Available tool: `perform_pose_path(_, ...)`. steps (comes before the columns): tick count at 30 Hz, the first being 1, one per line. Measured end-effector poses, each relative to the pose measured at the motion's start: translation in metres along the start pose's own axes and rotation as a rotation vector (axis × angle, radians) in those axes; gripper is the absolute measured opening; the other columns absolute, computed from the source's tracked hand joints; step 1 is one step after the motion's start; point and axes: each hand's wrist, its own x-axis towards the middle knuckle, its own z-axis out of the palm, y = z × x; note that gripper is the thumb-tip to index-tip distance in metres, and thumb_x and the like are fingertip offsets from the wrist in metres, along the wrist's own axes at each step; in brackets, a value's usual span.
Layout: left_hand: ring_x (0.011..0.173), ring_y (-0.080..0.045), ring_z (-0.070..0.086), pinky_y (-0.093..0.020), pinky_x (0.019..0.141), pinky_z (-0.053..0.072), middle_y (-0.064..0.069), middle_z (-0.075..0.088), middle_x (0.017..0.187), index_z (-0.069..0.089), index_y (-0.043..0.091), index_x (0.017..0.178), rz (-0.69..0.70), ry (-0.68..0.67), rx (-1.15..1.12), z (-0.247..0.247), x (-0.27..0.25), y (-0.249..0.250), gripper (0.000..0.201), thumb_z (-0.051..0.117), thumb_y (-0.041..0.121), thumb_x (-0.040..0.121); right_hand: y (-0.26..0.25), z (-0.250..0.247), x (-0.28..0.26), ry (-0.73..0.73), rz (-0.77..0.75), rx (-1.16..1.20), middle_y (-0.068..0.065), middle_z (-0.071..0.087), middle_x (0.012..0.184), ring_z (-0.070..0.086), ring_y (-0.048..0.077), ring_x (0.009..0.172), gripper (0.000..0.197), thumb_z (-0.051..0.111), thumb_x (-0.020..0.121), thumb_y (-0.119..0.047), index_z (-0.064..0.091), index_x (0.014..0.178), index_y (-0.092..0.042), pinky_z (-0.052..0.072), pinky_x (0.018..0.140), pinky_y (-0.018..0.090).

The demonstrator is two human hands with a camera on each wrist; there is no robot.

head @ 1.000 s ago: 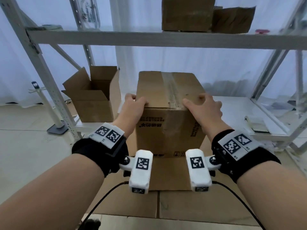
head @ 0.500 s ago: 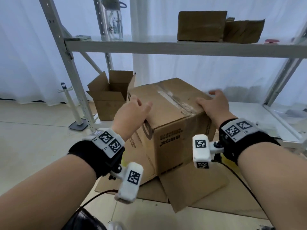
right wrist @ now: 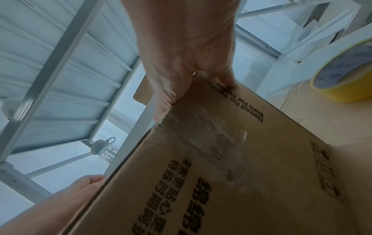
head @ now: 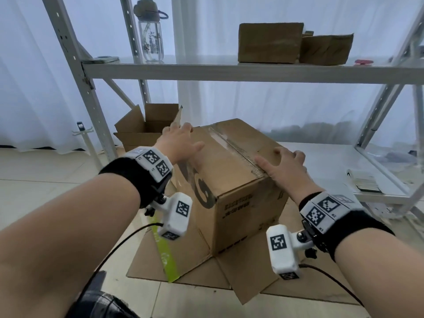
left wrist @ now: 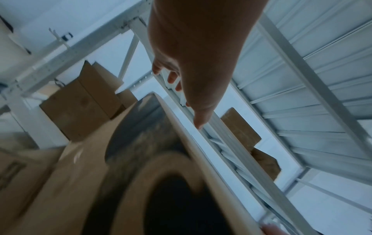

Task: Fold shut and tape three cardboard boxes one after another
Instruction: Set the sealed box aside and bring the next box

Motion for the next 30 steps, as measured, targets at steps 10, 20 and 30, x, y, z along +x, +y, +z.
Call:
perform_pose_path(10,0.124,-0.035,0.046,-0.045,0.102,0.040,-0.019,0.043,0.140,0.033,0.006,0.143,-0.223,-0.021,-0.198,0.004,-0.003,-0.048,0.092,0.046,0.073,0.081,-0.018,0.009,0.000,-0.002,0.044,0.118,0.019,0.025,0.149,0.039,0.036,0.131,0.093,0.058,0.088,-0.051,0.000,0.150,-0.013,0.036,0.107,0.044)
perform_pose_path(20,0.083,-0.023,0.058,-0.032,0.069,0.040,-0.005,0.062,0.088,0.057,0.000,0.115,-0.214,0.073,-0.096,-0.038,-0.030,-0.043,0.072,0.043,0.066,0.087,-0.074,-0.019,0.010,-0.004,-0.102,0.322,0.011,0.023,0.156,0.035,0.029,0.136,0.100,0.064,0.087,-0.046,-0.007,0.153,-0.020,0.038,0.107,0.039)
perform_pose_path(30,0.120,-0.038,0.047,-0.041,0.094,0.038,-0.023,0.046,0.133,0.038,-0.002,0.134,-0.391,-0.016,-0.397,0.013,-0.060,-0.050,0.072,0.049,0.055,0.092,-0.014,0.014,0.005,-0.004,0.007,0.729,0.018,0.054,0.128,0.056,0.020,0.104,0.050,0.049,0.097,-0.027,0.032,0.145,-0.021,0.046,0.097,0.040)
